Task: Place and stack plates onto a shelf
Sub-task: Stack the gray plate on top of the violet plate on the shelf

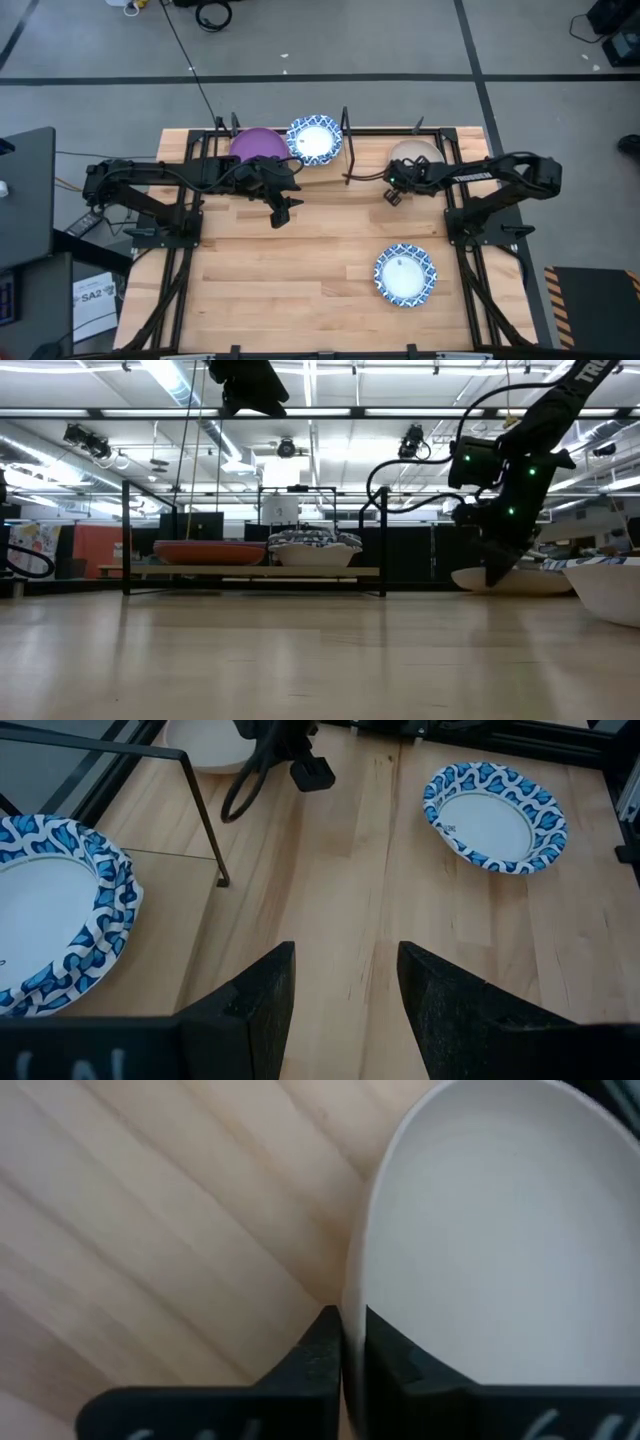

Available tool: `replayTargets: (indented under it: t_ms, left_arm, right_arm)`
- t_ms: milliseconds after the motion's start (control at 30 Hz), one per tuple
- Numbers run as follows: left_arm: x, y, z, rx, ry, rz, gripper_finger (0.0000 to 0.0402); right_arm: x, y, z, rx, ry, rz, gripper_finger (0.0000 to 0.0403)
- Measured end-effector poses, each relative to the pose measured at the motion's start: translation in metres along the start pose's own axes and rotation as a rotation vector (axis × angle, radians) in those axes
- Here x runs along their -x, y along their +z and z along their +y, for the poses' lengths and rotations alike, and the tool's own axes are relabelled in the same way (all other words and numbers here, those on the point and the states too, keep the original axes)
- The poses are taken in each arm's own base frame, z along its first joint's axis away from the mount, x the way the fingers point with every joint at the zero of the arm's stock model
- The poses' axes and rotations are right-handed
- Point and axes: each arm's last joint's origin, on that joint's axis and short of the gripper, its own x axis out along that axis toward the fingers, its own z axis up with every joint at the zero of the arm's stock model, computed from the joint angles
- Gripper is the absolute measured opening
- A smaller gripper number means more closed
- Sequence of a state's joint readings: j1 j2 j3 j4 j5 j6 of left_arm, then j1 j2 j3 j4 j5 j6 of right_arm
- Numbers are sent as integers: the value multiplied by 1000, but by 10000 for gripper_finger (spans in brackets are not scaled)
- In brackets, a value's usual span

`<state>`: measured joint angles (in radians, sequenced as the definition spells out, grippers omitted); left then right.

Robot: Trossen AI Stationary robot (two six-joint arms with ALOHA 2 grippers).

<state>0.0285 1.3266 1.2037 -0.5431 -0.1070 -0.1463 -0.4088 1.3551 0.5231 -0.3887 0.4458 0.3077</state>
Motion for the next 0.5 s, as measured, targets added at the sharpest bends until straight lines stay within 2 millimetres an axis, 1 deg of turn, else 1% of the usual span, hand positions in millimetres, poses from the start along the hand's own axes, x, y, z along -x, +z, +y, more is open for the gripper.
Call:
replayTargets:
  t_ms: [233, 500]
  left_arm:
    - [0, 0, 0, 0, 0, 0, 183]
    - [0, 0, 0, 0, 0, 0, 183]
  right_arm:
    - [15, 8, -5, 0, 11, -32, 17]
    - [45, 23, -14, -20, 43, -69, 17]
